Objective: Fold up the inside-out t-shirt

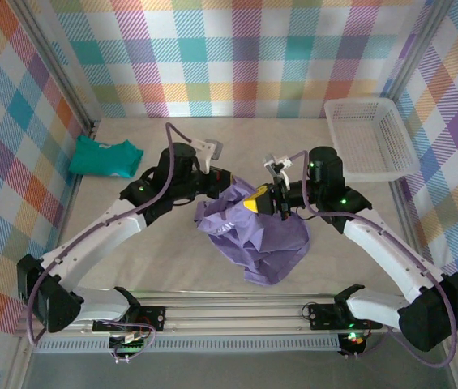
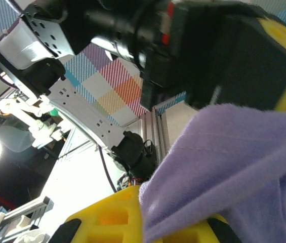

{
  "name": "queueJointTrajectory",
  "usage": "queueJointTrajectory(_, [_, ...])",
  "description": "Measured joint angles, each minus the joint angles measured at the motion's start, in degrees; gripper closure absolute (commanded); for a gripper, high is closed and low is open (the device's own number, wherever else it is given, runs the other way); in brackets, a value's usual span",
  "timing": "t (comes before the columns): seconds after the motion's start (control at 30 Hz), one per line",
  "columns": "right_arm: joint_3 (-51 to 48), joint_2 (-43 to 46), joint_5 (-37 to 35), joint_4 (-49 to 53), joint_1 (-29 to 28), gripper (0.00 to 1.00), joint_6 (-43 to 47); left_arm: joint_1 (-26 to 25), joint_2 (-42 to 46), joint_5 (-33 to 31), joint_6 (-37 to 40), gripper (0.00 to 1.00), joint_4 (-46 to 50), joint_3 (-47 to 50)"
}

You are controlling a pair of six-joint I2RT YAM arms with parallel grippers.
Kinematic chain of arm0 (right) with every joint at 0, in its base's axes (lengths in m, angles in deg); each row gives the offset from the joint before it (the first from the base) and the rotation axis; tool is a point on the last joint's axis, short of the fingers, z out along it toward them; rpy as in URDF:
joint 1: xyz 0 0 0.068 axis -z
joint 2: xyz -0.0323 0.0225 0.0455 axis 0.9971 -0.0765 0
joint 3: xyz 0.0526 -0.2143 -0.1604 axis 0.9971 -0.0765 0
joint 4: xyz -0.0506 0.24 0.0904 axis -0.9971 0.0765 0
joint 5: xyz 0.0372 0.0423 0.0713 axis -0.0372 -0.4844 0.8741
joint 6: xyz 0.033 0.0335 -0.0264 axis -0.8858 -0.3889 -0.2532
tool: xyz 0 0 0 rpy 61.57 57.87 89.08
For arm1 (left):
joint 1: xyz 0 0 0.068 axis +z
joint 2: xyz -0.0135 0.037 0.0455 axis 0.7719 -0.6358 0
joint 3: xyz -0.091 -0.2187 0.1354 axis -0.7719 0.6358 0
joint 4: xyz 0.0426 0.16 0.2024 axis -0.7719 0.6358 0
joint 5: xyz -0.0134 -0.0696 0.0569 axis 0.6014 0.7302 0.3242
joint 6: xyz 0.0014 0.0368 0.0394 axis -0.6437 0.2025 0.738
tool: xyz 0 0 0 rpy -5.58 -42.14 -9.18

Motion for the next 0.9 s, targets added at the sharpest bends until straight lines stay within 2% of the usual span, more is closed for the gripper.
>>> queueJointTrajectory(0.13, [-0.5, -0.2, -0.3, -3.4, 0.0, 1.00, -0.1, 0.0, -2.0, 6.6, 0.1, 0.88, 0.0, 0.0])
queueJointTrajectory(0.23, [-1.1, -0.2, -1.4, -4.2, 0.0, 1.00, 0.5, 0.1, -1.6, 10.5, 0.0, 0.73, -0.1, 0.5])
queueJointTrajectory(0.37, [-1.8, 0.1, -3.8, -3.5, 0.0, 1.00, 3.8, 0.7, 2.2, 12.1, -0.6, 0.57, 0.3, 3.7])
queueJointTrajectory(0.6, [-2.1, 1.4, -5.1, -2.9, 0.0, 1.00, 9.1, 1.4, 8.8, 15.1, -1.6, 0.50, 1.6, 5.7])
queueJointTrajectory(0.8, [-2.1, 1.4, -4.9, -2.8, 0.0, 1.00, 11.6, 1.4, 7.2, 21.7, -1.9, 0.40, 1.3, 6.5])
queueJointTrajectory(0.9, [-2.1, 1.4, -4.9, -2.1, 0.0, 1.00, 12.4, 1.4, 4.6, 26.2, -2.3, 0.39, 0.2, 6.5])
